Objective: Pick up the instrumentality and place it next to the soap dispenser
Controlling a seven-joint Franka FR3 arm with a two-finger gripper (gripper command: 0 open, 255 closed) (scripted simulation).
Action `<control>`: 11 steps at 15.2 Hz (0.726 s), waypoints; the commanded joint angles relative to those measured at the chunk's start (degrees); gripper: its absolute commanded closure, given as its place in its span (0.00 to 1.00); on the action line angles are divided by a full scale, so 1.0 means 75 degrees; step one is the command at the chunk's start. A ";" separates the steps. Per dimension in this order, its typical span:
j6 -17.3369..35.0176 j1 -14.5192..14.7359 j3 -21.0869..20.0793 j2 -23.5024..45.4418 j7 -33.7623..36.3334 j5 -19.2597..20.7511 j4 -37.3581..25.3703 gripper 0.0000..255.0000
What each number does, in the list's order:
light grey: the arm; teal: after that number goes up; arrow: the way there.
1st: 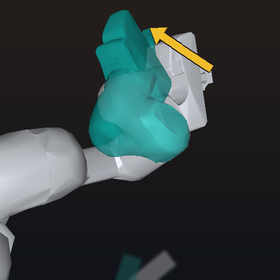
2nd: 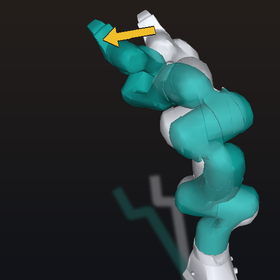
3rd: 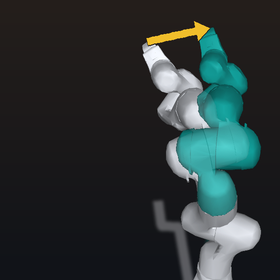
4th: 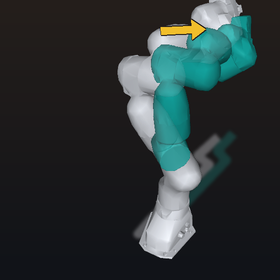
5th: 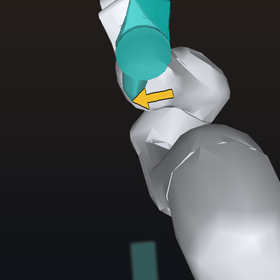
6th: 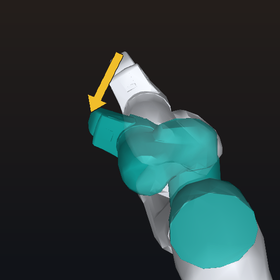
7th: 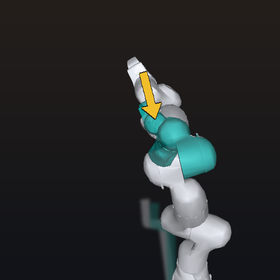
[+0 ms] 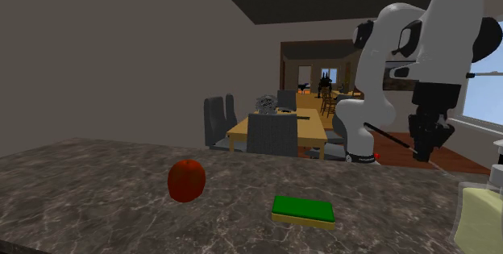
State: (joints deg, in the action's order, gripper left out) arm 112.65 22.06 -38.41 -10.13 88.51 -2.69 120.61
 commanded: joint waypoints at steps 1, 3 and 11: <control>0.0212 0.0001 -0.0021 0.0045 0.0026 0.0024 0.0172 1.00; 0.0418 0.0000 -0.0050 0.0116 0.0069 0.0063 0.0321 1.00; 0.1242 -0.0016 -0.0169 0.0484 0.0295 0.0303 0.0854 1.00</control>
State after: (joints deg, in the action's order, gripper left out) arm 121.15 21.99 -39.55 -7.05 90.42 -0.80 126.65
